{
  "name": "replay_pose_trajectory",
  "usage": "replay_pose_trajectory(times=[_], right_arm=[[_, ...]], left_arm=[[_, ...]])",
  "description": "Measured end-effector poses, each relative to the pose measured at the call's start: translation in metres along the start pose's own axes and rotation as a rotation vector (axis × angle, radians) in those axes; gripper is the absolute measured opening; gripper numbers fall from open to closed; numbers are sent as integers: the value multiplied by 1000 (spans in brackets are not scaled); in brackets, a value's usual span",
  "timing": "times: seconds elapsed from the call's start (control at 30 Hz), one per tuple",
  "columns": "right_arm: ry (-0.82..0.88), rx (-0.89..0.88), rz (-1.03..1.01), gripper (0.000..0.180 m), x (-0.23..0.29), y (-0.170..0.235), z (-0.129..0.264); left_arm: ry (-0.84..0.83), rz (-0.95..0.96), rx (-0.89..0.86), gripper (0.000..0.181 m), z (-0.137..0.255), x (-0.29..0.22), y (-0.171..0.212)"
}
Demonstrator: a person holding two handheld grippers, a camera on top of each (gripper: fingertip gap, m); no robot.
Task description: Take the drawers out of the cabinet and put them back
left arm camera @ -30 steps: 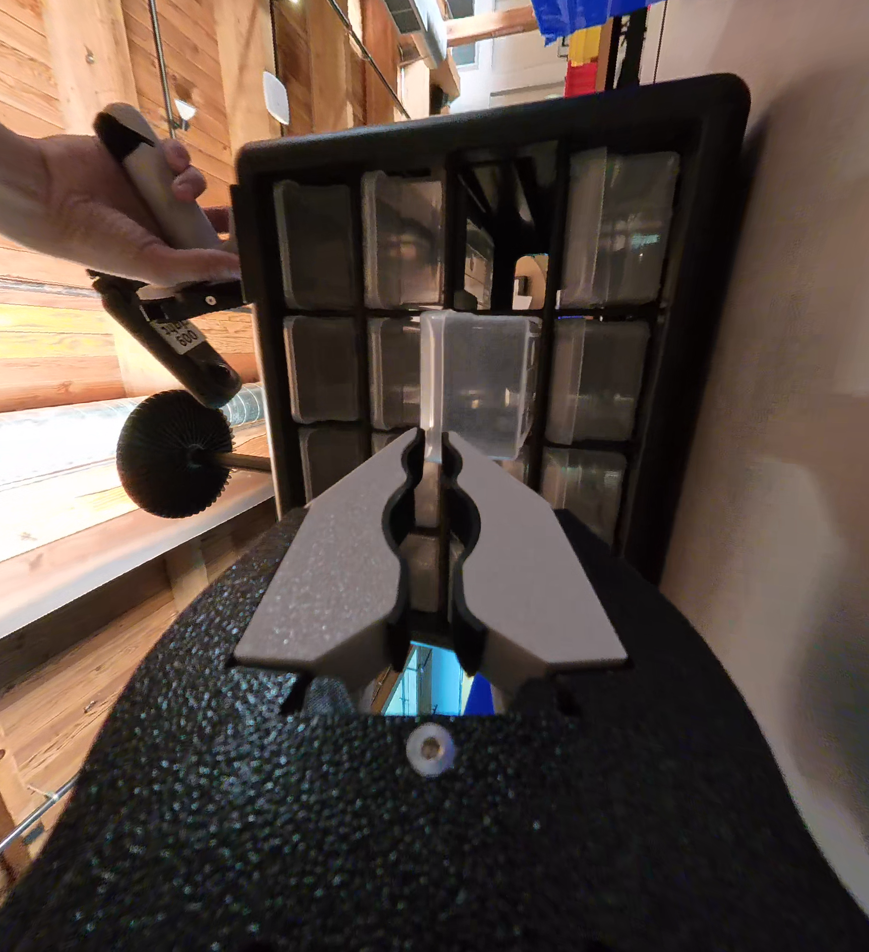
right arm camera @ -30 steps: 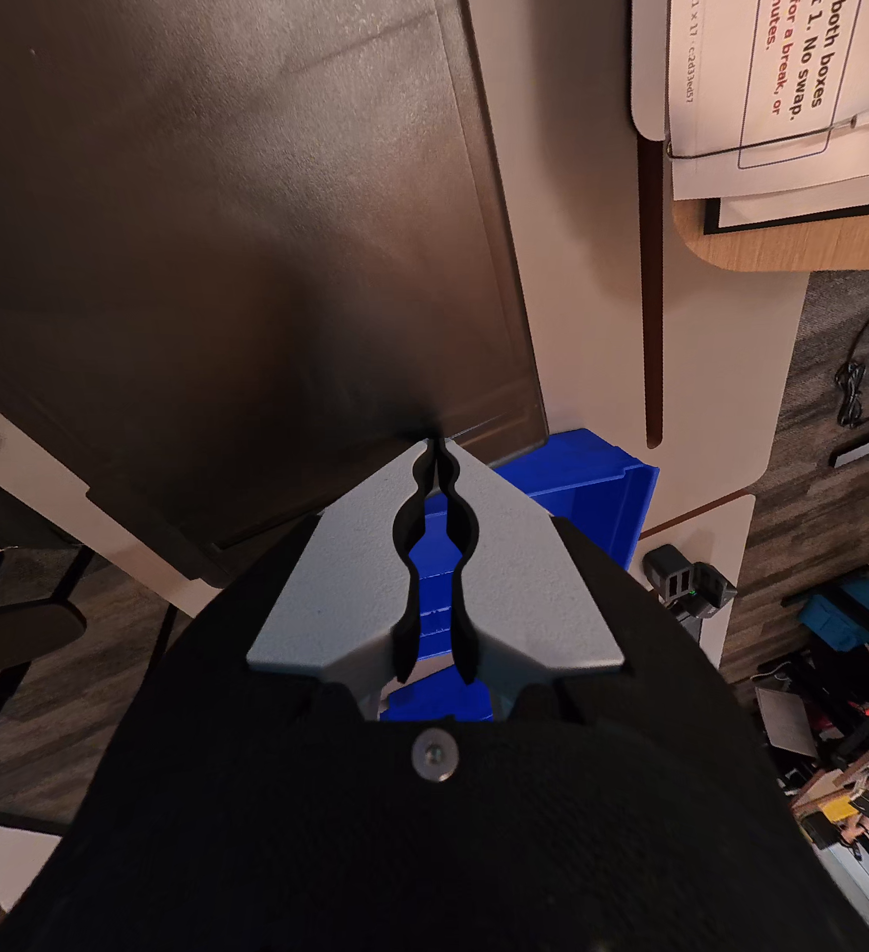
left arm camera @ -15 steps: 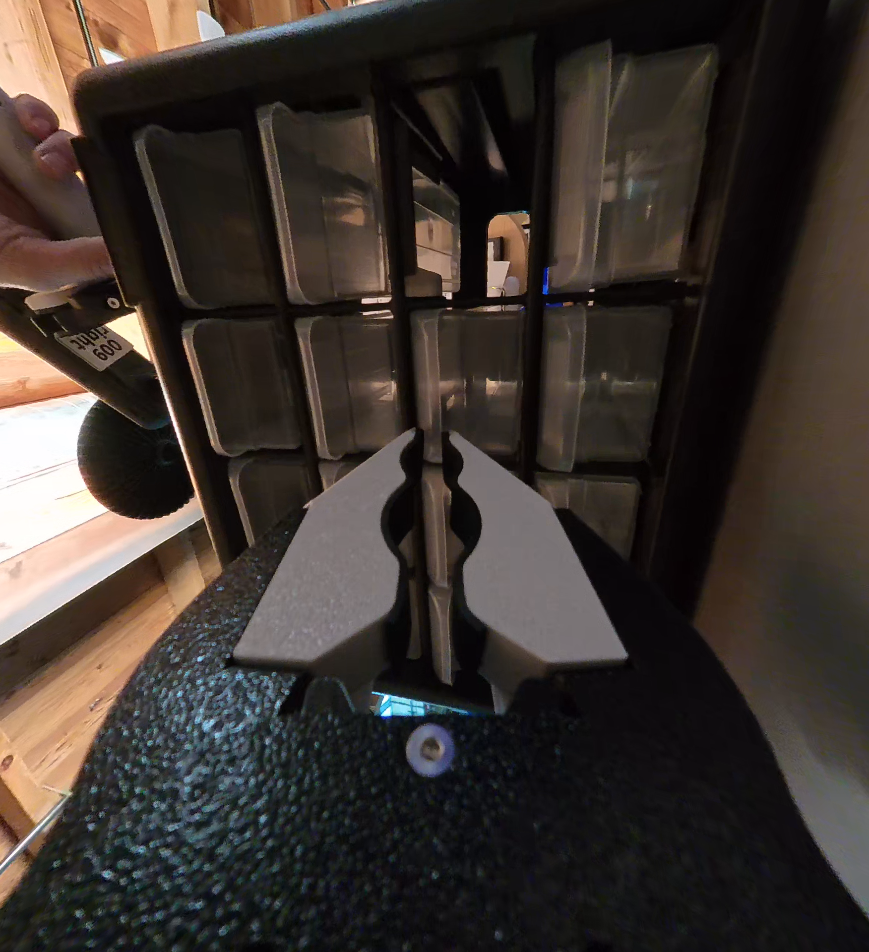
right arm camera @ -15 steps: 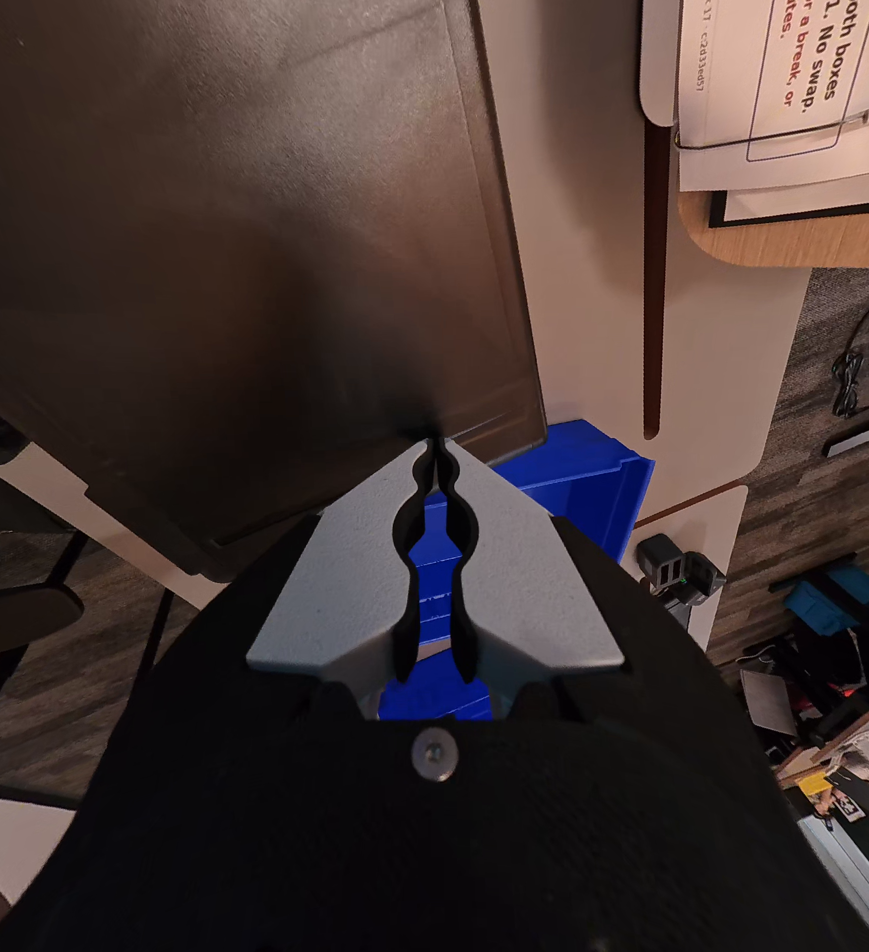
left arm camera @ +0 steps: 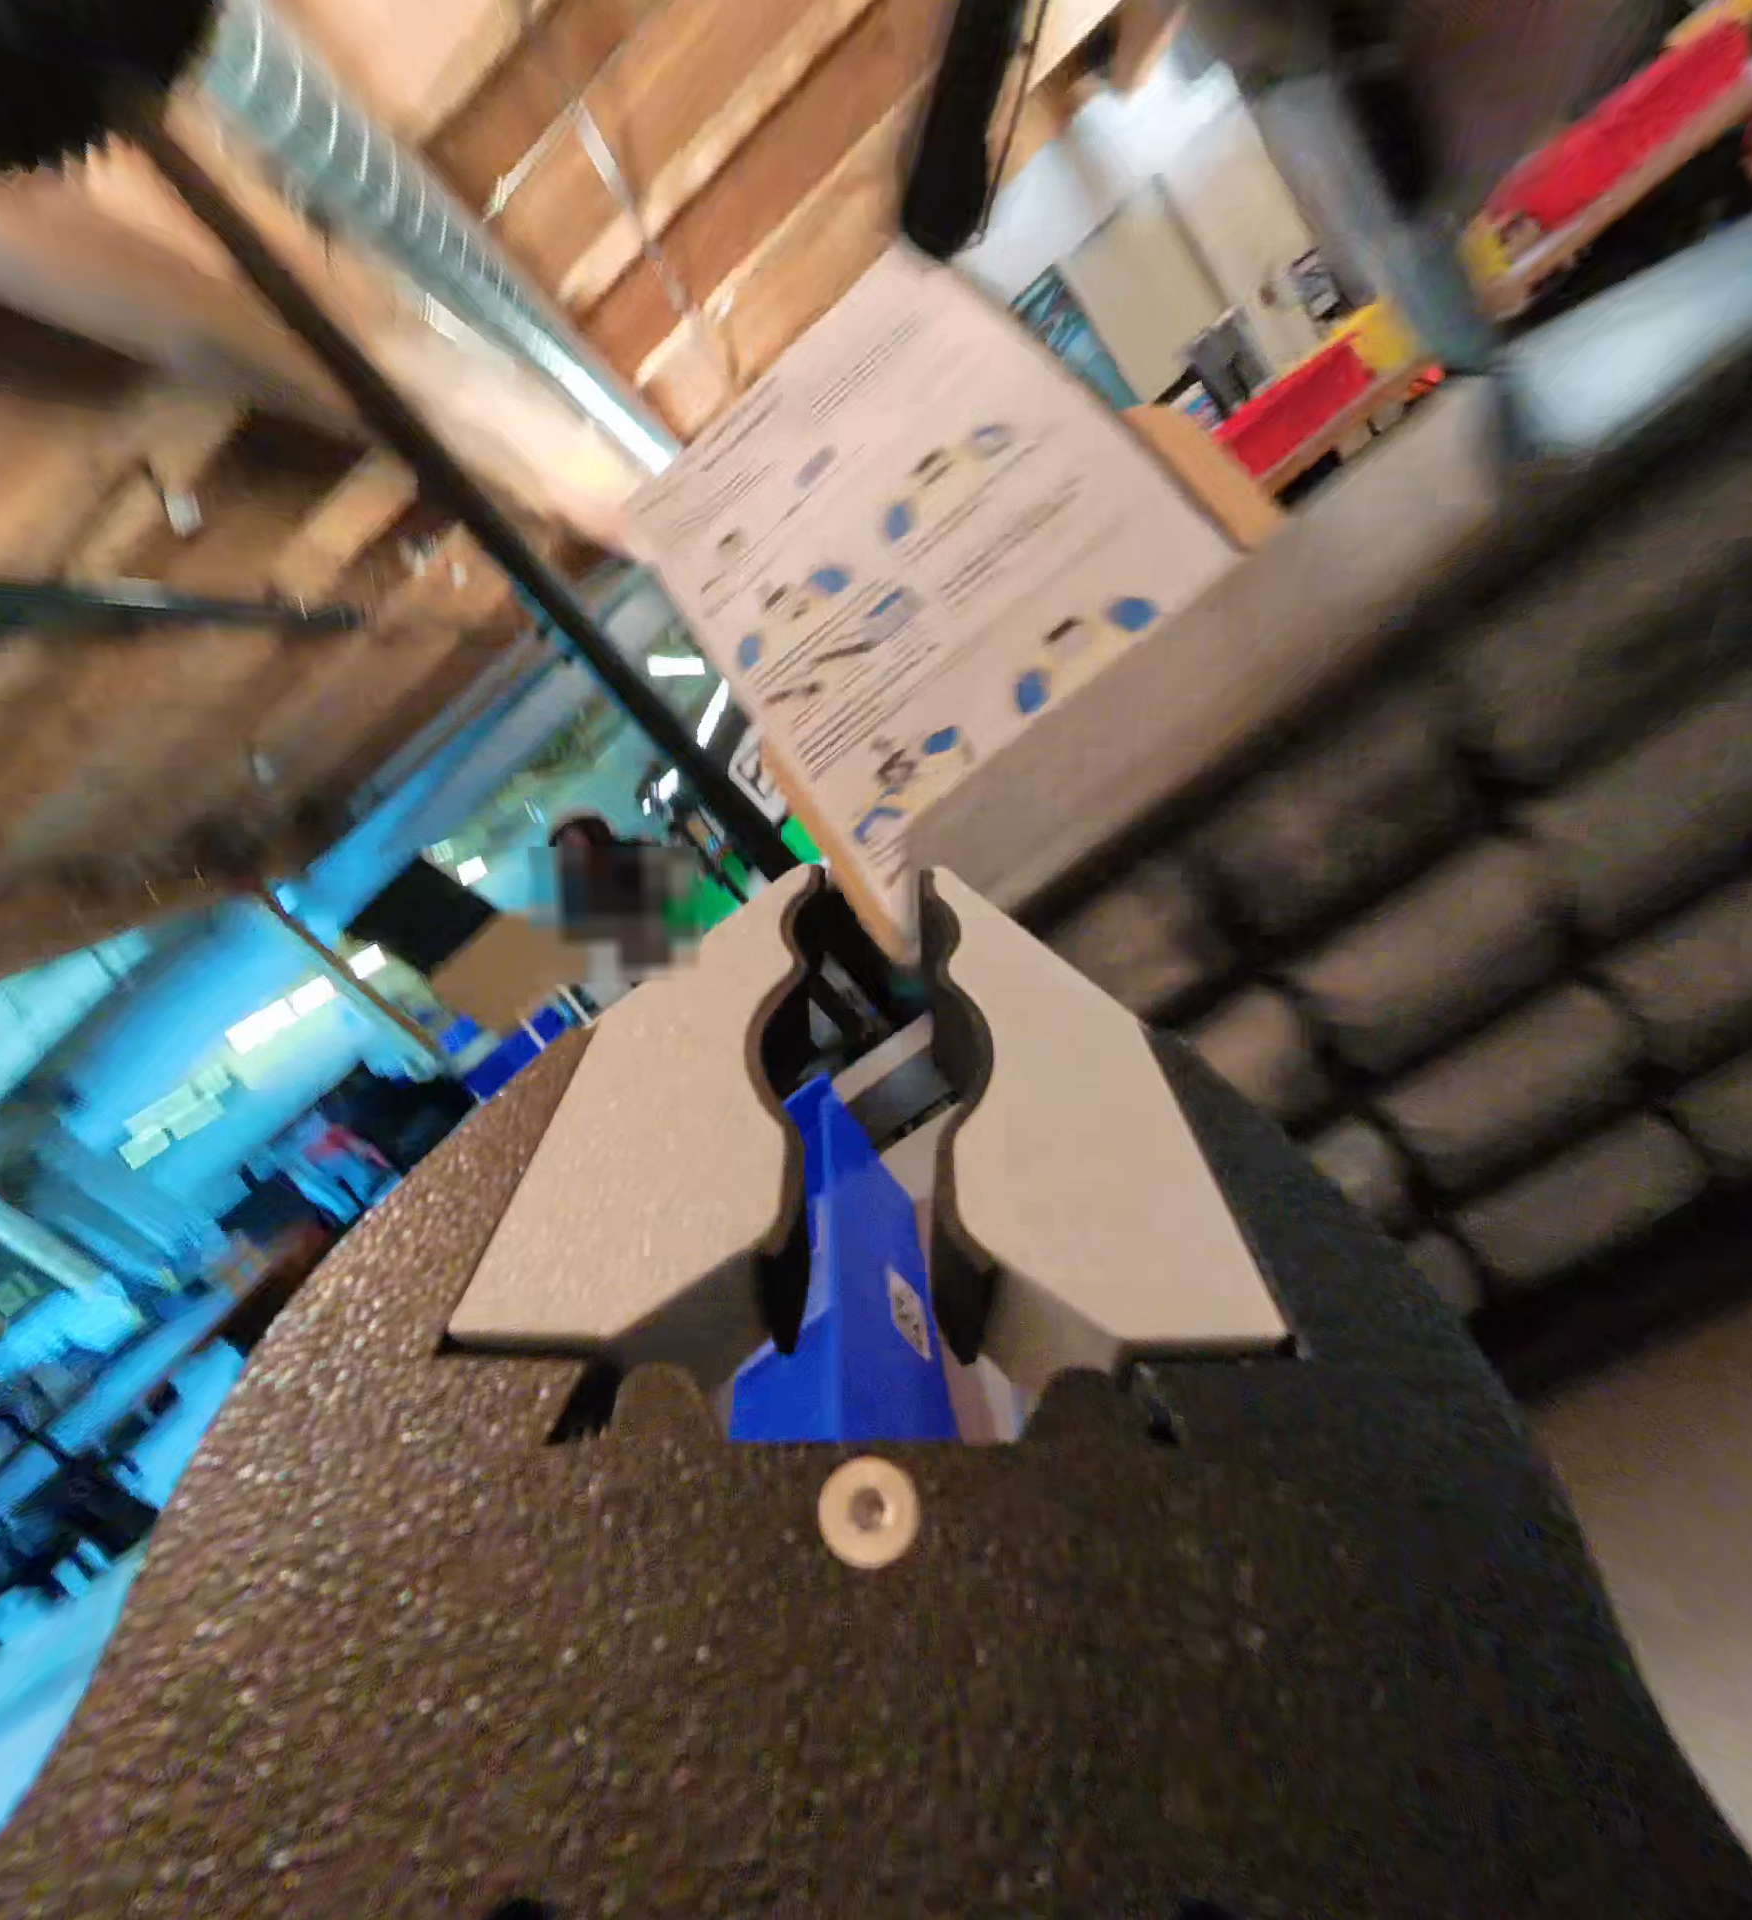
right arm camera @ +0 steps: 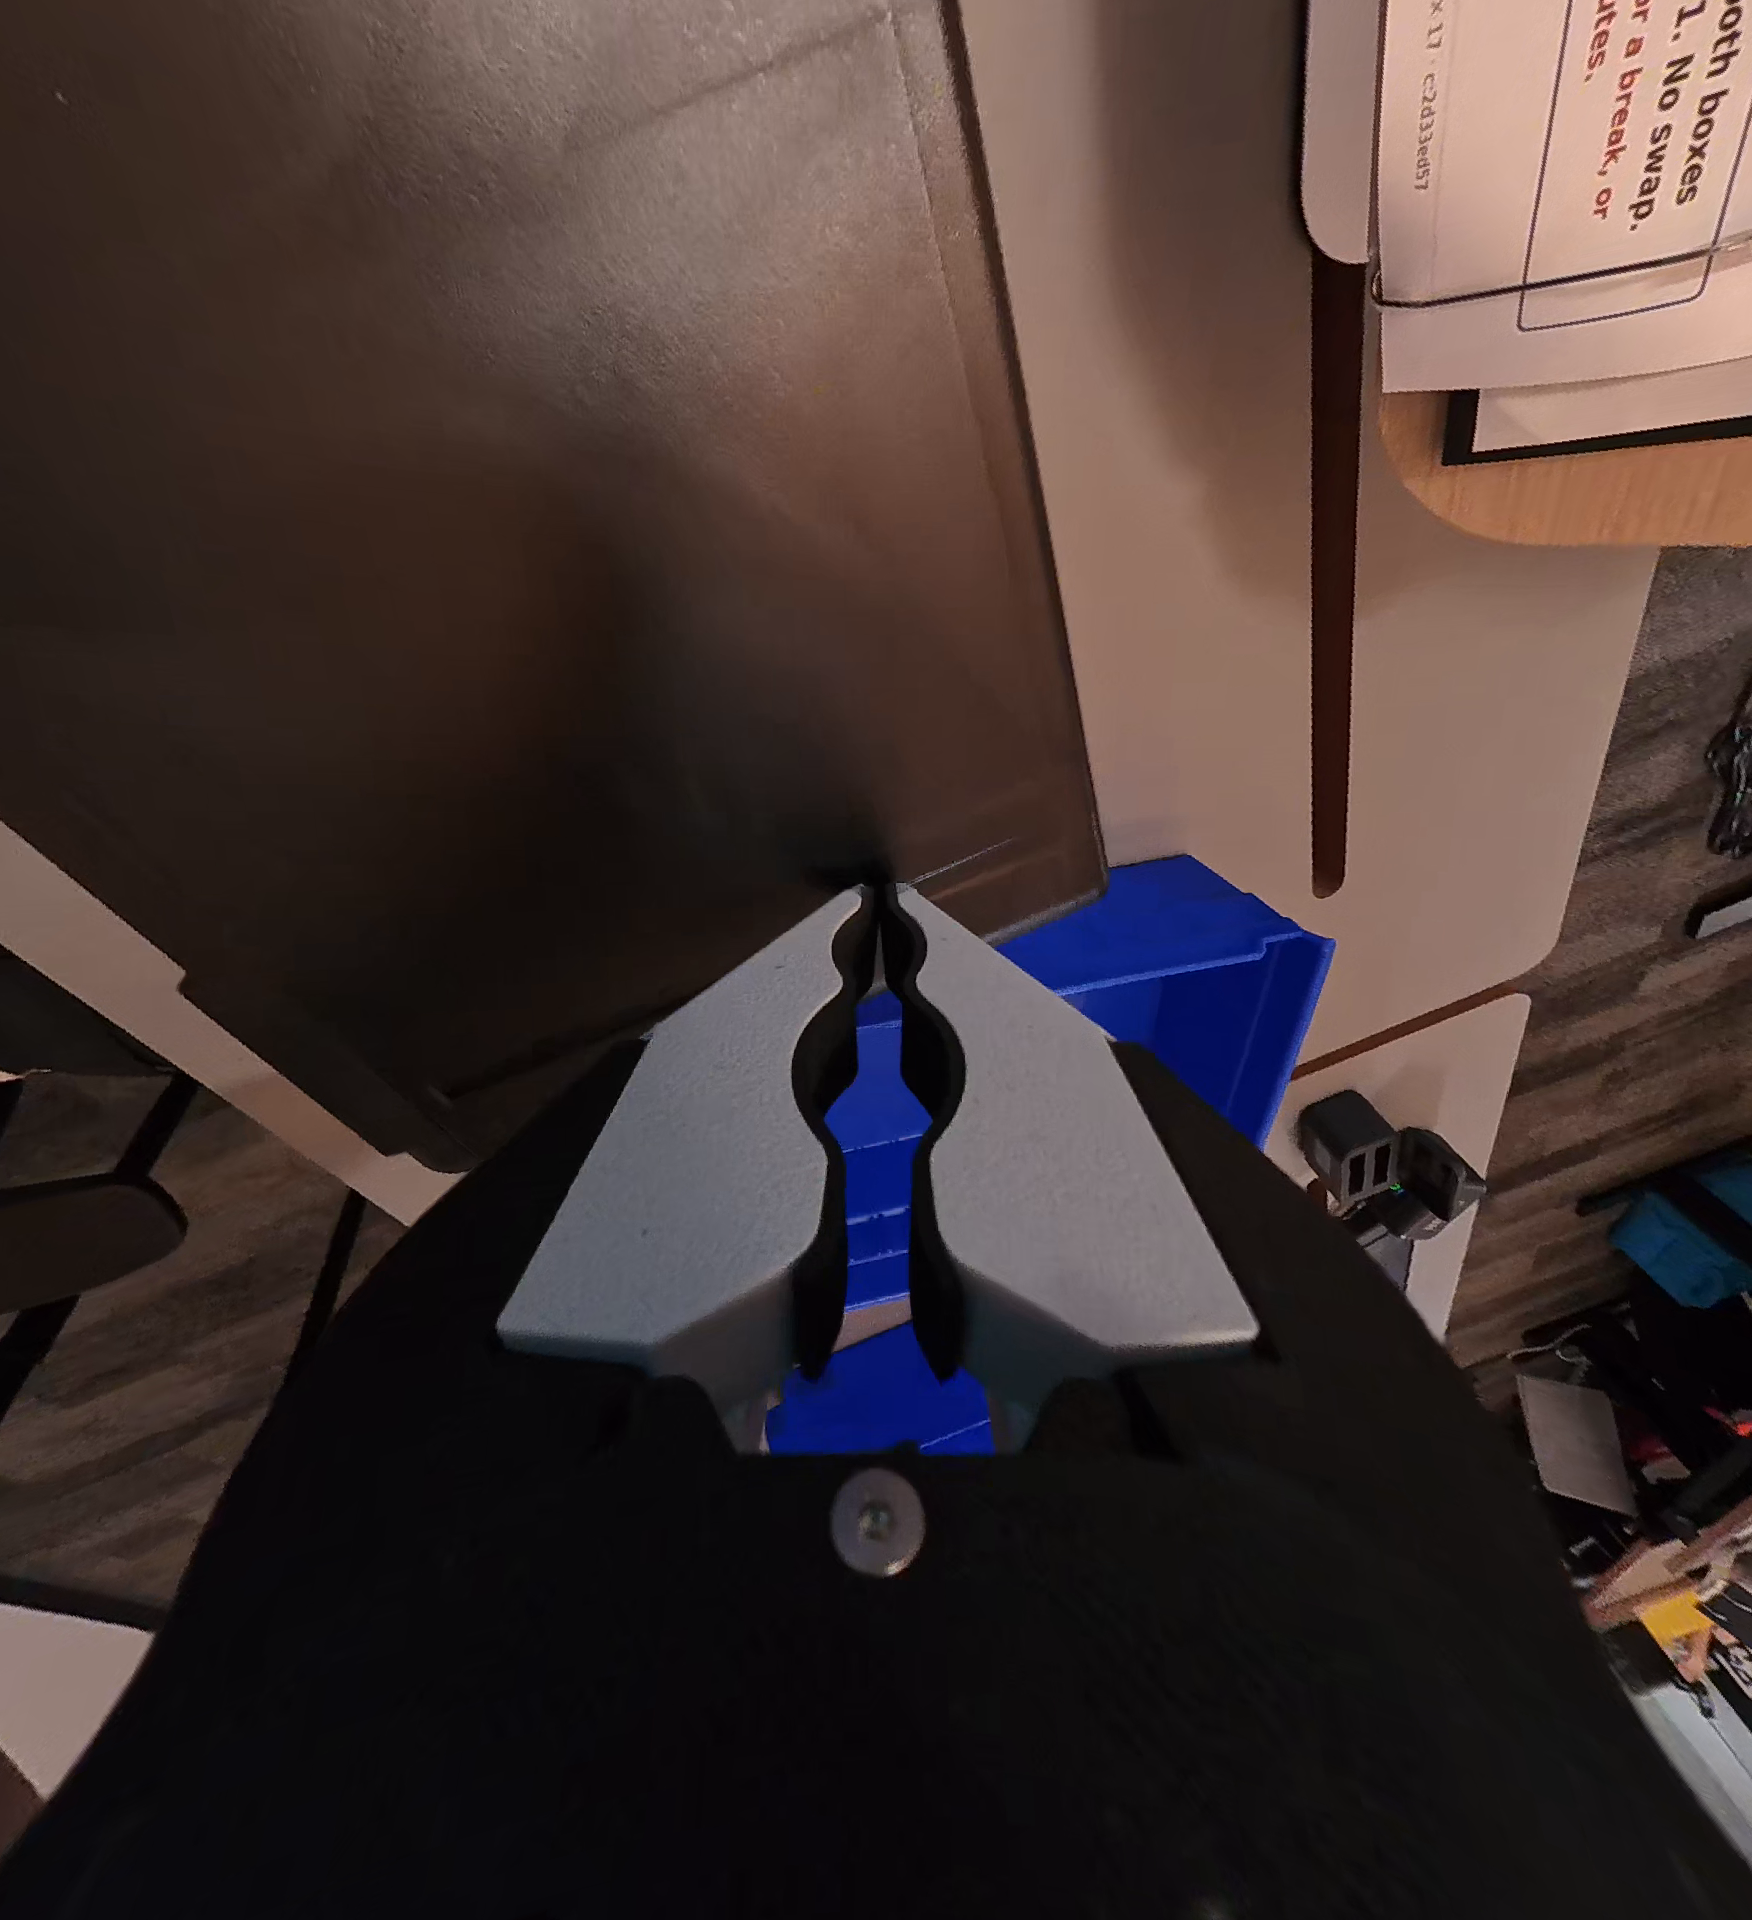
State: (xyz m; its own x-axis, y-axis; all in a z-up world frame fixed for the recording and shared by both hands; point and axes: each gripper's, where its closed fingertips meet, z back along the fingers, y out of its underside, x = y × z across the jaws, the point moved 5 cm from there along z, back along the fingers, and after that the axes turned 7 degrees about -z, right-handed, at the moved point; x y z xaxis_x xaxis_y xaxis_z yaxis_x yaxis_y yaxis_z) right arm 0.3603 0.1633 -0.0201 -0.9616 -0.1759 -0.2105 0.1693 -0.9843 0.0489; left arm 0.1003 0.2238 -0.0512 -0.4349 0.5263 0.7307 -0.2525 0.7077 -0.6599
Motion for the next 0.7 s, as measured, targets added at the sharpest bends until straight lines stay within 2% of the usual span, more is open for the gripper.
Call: replay_pose_trajectory(times=[0.1, 0.2, 0.27, 0.33, 0.53, 0.7], right_arm=[[-7, -1, -2, 0, 0, 0, 0], [0, 13, 4, 0, 0, -1, 0], [9, 27, 11, 0, 0, -1, 0], [15, 40, 15, 0, 1, -2, 0], [29, 47, 24, 0, 1, -2, 0], [26, 44, 24, 0, 1, -2, 0]], left_arm=[[63, 167, 163, 15, -32, 74, 37], [253, 261, 431, 26, -75, 107, 98], [441, 300, 634, 32, -102, 105, 143], [554, 368, 792, 36, -129, 98, 183], [631, 438, 1119, 41, -183, 66, 275], [643, 553, 1190, 39, -204, 29, 302]])
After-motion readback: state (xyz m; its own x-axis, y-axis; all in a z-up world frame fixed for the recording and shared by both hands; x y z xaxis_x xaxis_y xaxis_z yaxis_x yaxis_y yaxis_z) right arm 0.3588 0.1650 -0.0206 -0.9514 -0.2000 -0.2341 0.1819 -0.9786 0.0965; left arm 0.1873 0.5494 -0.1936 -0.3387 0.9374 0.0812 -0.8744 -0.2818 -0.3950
